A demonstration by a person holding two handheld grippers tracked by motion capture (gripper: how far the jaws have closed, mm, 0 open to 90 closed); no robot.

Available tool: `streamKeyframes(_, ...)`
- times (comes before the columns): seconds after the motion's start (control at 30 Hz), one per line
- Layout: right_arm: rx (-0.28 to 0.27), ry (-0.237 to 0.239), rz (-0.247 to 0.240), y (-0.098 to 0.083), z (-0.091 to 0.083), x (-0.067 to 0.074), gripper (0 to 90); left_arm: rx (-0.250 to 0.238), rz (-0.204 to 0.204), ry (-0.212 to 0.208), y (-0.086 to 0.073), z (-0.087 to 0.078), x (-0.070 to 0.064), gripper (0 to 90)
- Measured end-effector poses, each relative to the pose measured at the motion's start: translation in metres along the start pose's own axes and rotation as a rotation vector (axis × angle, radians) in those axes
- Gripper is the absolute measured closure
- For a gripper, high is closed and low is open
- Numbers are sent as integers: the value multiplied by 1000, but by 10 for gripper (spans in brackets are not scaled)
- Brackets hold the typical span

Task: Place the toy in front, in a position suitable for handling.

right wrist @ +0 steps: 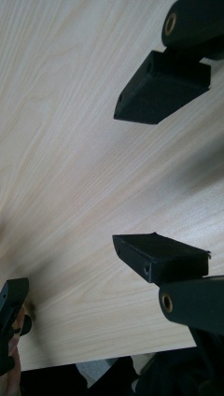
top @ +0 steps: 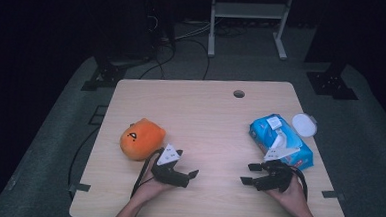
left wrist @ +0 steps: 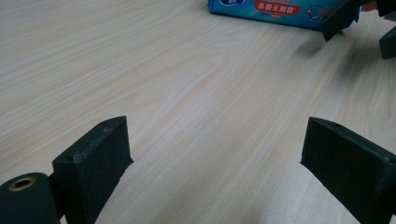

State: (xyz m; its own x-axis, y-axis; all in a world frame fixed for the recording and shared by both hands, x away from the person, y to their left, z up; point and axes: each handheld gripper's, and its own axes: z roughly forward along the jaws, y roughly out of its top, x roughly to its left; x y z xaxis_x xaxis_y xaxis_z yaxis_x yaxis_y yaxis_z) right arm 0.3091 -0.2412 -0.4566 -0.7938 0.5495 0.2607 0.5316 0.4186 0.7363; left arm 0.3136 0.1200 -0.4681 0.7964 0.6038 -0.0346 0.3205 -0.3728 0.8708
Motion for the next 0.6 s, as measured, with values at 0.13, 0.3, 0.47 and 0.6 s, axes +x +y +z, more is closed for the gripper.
streamKeyframes(0.13, -2, 5, 8, -1, 0, -2, 324, -12, -1, 2, 4, -2, 2, 77)
streamKeyframes(0.3, -5, 4, 18, -2, 0, -3, 324, -27, 2, -1, 10, -9, 4, 77)
streamKeyframes(0.47, -12, -1, 20, -2, -1, -1, 324, -80, -22, -8, 23, -26, 12, 78)
streamKeyframes(0.6, -8, -6, 16, -1, 0, 0, 324, -113, -23, 11, 31, -40, 20, 78)
